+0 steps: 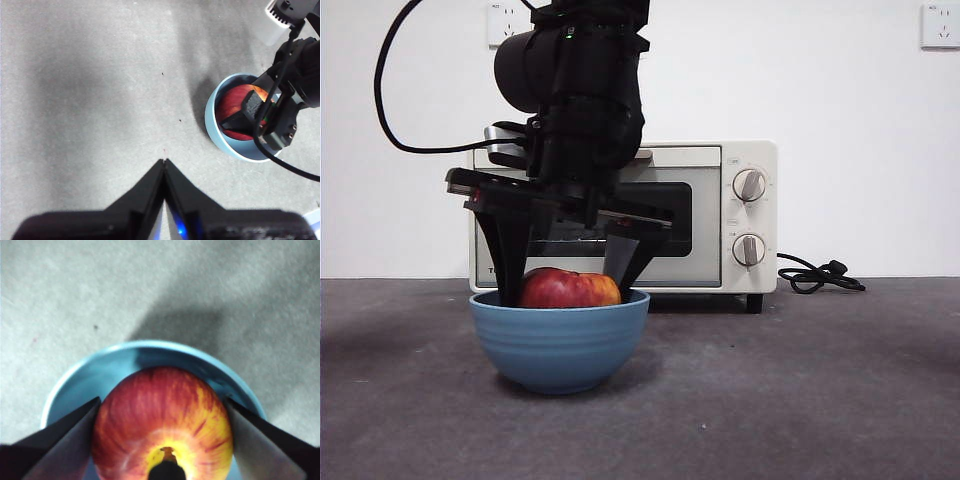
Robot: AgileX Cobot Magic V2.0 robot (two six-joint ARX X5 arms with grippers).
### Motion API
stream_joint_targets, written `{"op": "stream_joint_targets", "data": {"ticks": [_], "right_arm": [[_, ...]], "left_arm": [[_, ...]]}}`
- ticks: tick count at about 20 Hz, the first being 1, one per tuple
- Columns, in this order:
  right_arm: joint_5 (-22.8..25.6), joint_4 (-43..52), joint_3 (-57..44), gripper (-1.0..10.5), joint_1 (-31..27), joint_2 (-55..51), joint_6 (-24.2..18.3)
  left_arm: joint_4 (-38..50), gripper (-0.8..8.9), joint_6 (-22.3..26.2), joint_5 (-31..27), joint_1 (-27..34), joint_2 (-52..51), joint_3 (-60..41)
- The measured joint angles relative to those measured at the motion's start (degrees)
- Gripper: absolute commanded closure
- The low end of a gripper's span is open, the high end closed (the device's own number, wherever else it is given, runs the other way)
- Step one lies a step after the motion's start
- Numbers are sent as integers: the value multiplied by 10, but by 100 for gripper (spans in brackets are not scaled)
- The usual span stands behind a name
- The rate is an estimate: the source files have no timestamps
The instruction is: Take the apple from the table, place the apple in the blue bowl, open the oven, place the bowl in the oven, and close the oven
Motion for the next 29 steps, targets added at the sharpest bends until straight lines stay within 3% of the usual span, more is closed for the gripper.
{"op": "stream_joint_targets", "data": {"ticks": [4,12,13,16,18,21,29], "right_arm": [[0,0,0,459,1,0,0],[-6,-53,35,485,1,-11,-16],[-4,-66,46,547,1,-23,-20],[26,-101,59,931,-1,-93,-49],[81,-122,61,950,-9,-140,-70],[107,-129,61,950,-56,-178,-83],[110,-157,39,950,-223,-245,-89]], "left_arm": [[0,818,0,0,0,0,0],[25,819,0,0,0,14,0],[37,819,0,4,0,22,0],[73,819,0,40,0,60,0],[106,819,-7,70,0,92,0],[135,819,-26,116,0,136,12],[137,819,-32,122,-39,265,222]]}}
